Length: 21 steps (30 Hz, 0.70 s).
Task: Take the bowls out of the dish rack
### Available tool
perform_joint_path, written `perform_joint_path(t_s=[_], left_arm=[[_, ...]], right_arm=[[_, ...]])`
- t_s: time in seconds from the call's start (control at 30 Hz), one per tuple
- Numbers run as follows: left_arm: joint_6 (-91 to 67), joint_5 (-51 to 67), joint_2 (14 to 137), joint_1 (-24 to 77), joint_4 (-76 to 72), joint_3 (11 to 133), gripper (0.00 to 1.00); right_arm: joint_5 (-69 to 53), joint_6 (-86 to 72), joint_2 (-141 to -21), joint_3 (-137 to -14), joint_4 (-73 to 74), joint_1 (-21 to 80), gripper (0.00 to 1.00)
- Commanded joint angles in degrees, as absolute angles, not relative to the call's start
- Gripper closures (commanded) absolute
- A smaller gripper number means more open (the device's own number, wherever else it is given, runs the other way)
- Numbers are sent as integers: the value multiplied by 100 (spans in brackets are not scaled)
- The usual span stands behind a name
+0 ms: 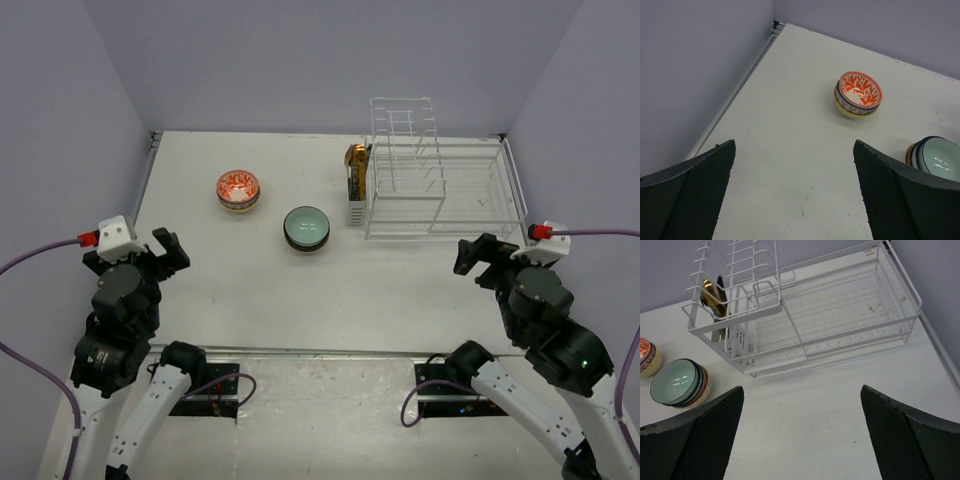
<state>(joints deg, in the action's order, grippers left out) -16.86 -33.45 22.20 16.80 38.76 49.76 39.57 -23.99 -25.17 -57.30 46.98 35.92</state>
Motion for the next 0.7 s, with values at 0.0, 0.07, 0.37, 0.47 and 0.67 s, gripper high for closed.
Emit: perform_joint_path(t_s=[0.0, 0.07, 0.37, 0.47, 0.67], left_arm=[[-1318, -3480, 2083, 1714, 4157, 5475, 0], [-1292, -3376, 1943, 1714, 4201, 5572, 0], [-1353, -3041, 1767, 1714, 4114, 5362, 0], [-1354, -3006, 1767, 1714, 4052, 5309, 0], [-1336, -2927, 1802, 1723, 3964, 5238, 0]], right_arm=[[4061, -2610, -2470, -5599, 4790, 3560, 1], [4148, -2610, -2487, -5564, 4816, 3560, 1], [4762, -2505, -2417, -5045, 4263, 3568, 1], [4834, -2540, -2391, -5027, 4245, 3560, 1], [4729, -2540, -2355, -4992, 4236, 3568, 1]])
